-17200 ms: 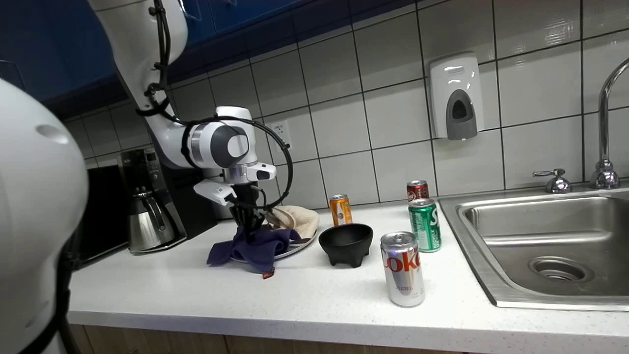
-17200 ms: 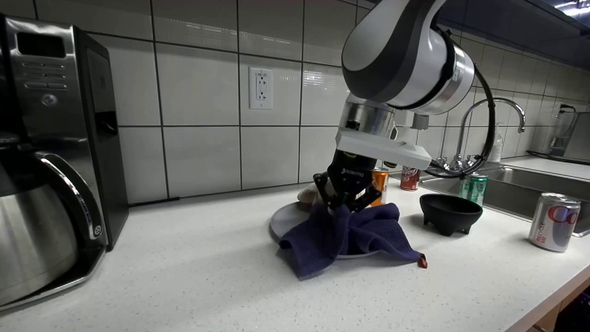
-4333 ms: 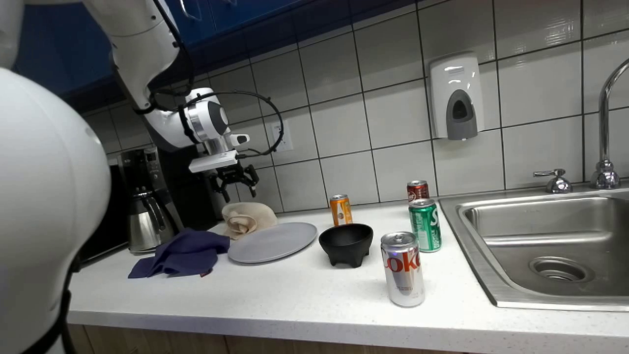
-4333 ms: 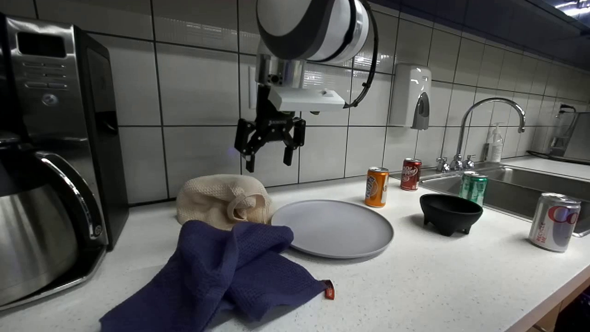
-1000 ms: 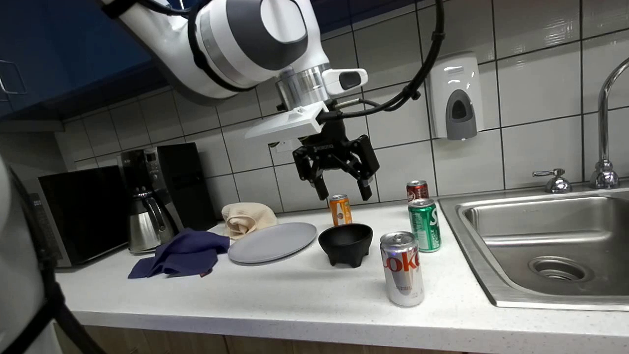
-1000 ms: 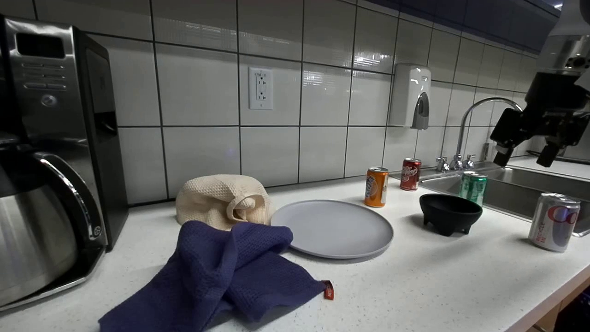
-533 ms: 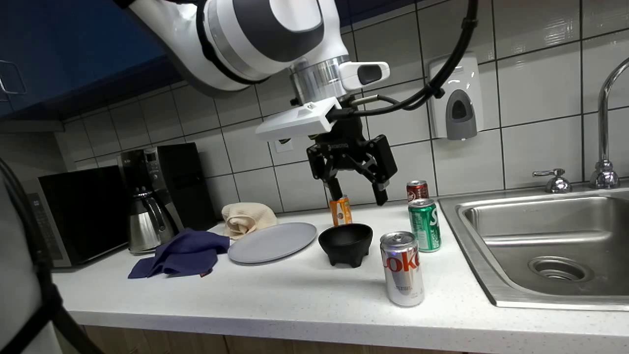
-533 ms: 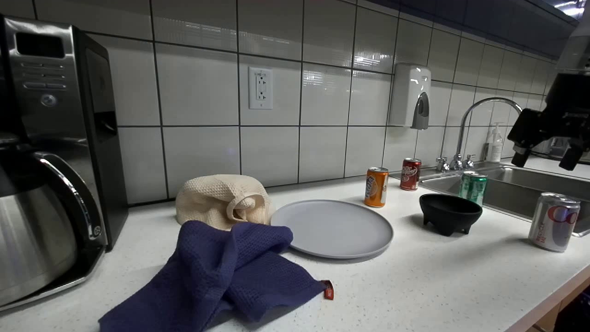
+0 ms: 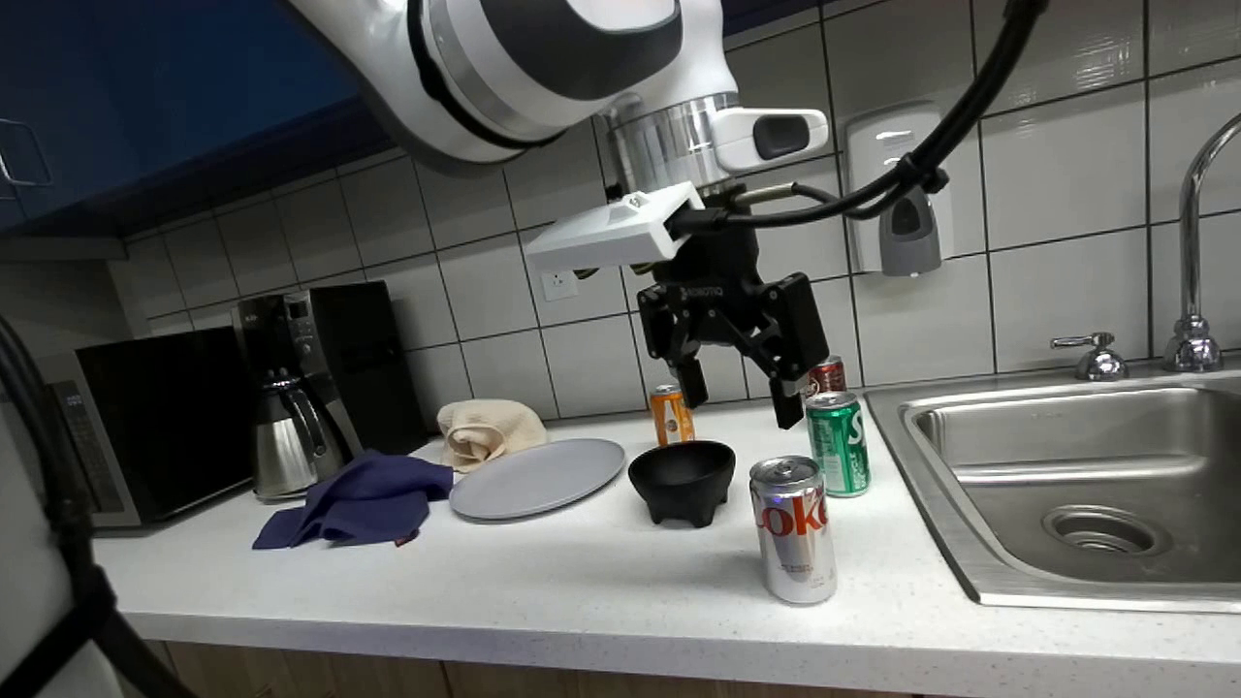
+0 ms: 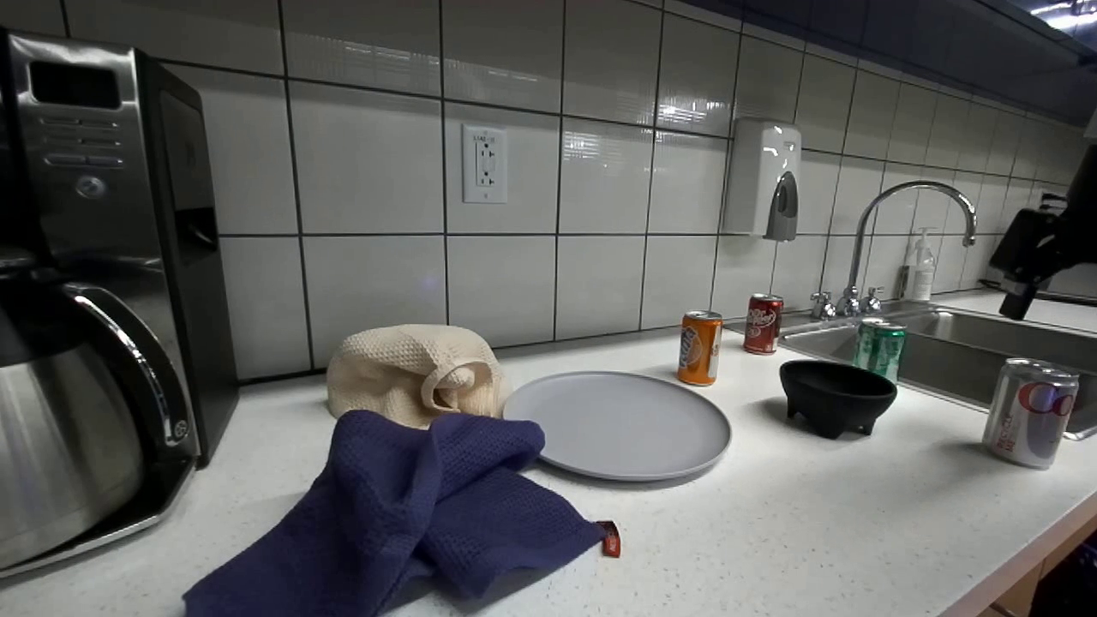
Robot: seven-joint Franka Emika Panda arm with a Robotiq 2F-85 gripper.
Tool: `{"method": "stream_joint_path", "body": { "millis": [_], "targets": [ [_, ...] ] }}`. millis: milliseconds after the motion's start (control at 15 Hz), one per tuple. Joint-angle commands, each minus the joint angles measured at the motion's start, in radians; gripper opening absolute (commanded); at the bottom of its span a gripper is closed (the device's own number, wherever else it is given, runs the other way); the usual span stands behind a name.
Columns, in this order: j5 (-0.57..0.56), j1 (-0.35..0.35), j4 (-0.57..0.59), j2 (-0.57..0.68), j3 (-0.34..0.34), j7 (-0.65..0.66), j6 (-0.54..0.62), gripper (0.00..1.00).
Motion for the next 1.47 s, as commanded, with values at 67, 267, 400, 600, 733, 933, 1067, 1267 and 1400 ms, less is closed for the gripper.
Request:
{"method": "stream_joint_path", "body": {
  "millis": [67, 267, 400, 600, 733, 933, 1067, 1267, 1400],
  "targets": [
    [-0.019, -0.050, -0.007, -0.036, 0.013, 0.028, -0.054, 1.00],
    [-0.037, -0.062, -0.005, -0.021, 0.027, 0.044, -0.056, 1.00],
    [-0.050, -0.061, 0.000, 0.000, 0.034, 0.058, -0.056, 1.00],
    [-0.048, -0.055, -0.001, 0.024, 0.034, 0.068, -0.045, 1.00],
    [-0.052, -0.057, -0.001, 0.036, 0.036, 0.077, -0.043, 1.00],
    [-0.055, -0.057, -0.001, 0.052, 0.037, 0.086, -0.036, 1.00],
    [-0.057, -0.060, -0.001, 0.065, 0.037, 0.098, -0.029, 1.00],
    [-0.067, -0.064, -0.001, 0.083, 0.037, 0.117, -0.015, 1.00],
    [-0.084, -0.067, -0.001, 0.094, 0.041, 0.136, -0.006, 1.00]
  ]
}}
